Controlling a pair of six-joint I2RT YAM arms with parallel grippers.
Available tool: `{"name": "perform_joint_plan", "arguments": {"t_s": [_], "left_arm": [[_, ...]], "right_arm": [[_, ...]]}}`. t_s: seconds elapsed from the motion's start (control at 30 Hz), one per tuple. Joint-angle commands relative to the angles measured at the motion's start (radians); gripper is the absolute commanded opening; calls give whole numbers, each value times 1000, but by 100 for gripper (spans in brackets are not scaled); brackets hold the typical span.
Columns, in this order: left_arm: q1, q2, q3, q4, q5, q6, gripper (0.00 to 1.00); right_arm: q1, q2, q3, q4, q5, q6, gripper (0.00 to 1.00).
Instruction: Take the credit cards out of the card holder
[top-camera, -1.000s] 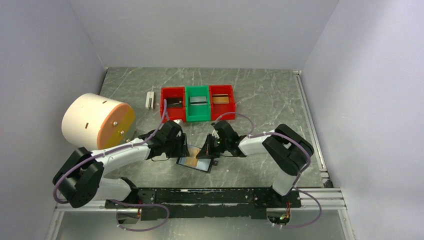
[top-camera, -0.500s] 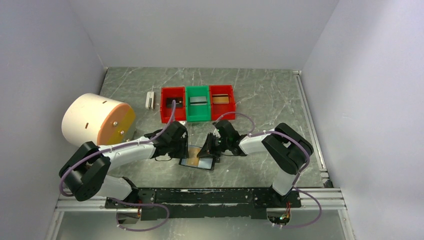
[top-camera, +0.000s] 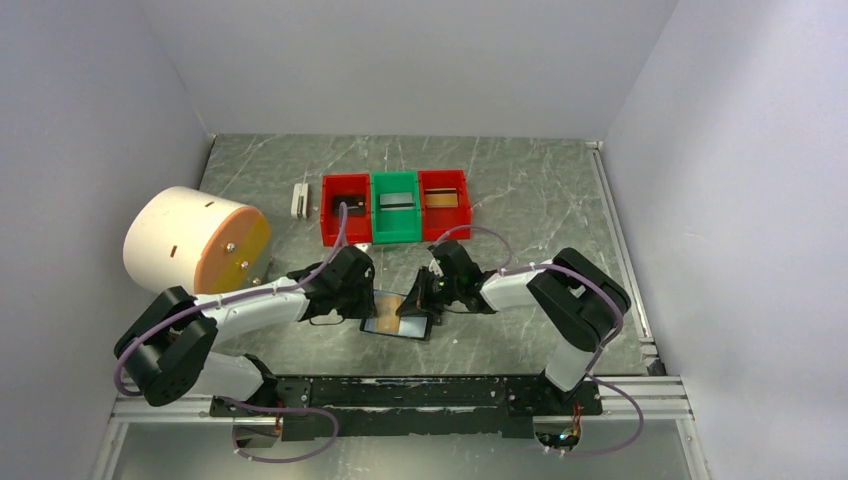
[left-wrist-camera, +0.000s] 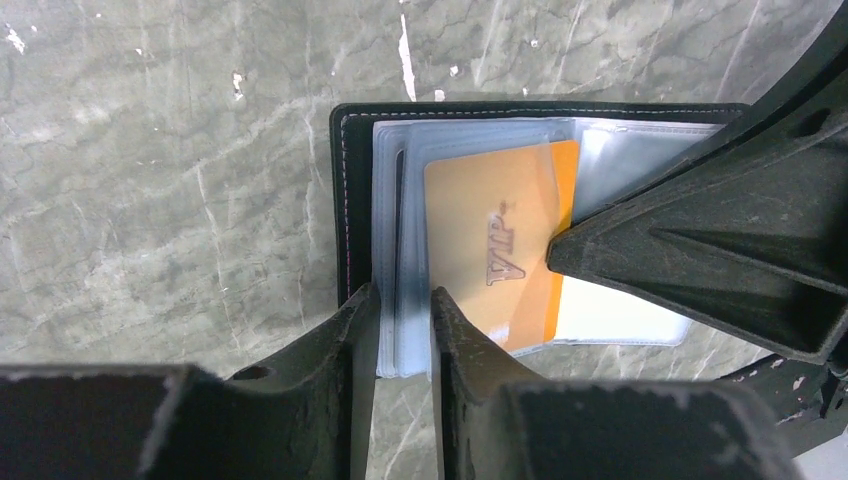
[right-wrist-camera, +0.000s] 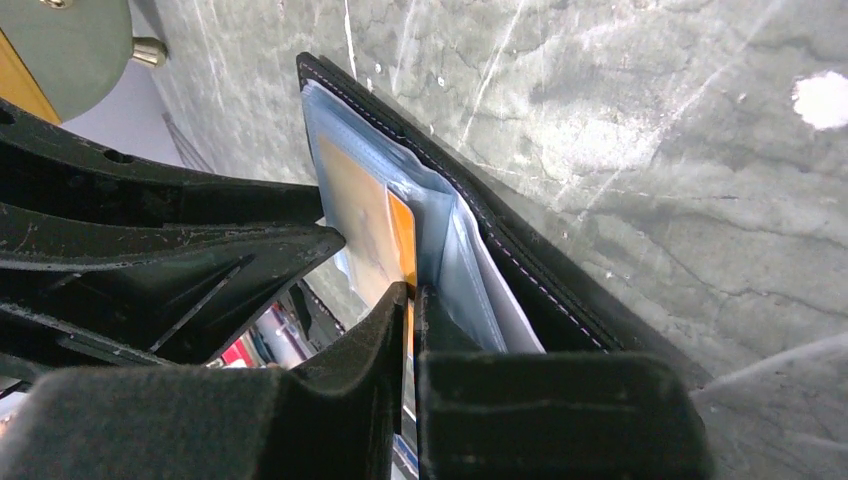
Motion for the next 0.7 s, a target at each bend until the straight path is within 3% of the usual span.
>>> {"name": "perform_joint_plan", "arguments": {"t_s": [0.0, 0.33, 0.4, 0.53, 0.67], "left_arm": [[-21, 17, -28, -62, -24, -22, 26], [-28, 25, -32, -39, -9, -21, 22], [-30, 25, -33, -34, -7, -25, 21], [-34, 28, -29, -36, -11, -28, 20], [-34, 28, -23, -54, -40, -49, 11]], "right_arm": [[-14, -32, -13, -35, 15, -8, 7], [-21, -26, -28, 24, -9, 17, 23], [-16, -3, -20, 29, -12, 22, 23], [-15, 5, -22, 14, 2, 6, 12], [-22, -52, -29, -54, 45, -43, 8]]}}
